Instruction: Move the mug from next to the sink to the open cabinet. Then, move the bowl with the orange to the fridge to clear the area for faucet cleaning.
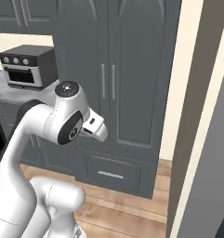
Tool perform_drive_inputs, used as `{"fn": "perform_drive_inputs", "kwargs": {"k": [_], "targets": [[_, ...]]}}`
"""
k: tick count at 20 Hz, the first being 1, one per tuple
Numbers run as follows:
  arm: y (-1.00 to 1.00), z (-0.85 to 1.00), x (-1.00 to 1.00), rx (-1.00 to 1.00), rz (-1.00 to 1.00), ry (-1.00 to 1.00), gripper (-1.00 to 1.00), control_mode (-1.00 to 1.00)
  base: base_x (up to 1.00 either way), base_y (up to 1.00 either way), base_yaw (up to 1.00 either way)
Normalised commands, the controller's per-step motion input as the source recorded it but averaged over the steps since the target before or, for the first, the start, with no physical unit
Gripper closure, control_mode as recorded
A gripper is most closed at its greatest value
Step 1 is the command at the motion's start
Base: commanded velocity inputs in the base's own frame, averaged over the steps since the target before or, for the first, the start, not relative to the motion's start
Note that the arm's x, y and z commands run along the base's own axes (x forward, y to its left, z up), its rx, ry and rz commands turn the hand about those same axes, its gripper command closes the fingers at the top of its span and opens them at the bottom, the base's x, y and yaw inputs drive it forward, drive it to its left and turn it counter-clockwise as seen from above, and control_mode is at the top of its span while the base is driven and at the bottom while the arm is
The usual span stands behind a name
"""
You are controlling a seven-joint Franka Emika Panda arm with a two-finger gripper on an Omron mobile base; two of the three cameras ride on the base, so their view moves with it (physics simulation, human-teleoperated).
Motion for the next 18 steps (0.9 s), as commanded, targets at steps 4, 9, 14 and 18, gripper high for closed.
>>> {"fn": "perform_drive_inputs", "kwargs": {"k": [4, 9, 14, 18], "targets": [[0.0, 0.0, 0.0, 0.0, 0.0, 0.0, -1.0, 1.0, 0.9, 0.3, 0.49], [0.0, 0.0, 0.0, 0.0, 0.0, 0.0, -1.0, 1.0, 0.26, 0.52, 0.68], [0.0, 0.0, 0.0, 0.0, 0.0, 0.0, -1.0, 1.0, 0.0, 0.65, 0.78], [0.0, 0.0, 0.0, 0.0, 0.0, 0.0, -1.0, 1.0, 0.26, 0.71, 0.64]]}}
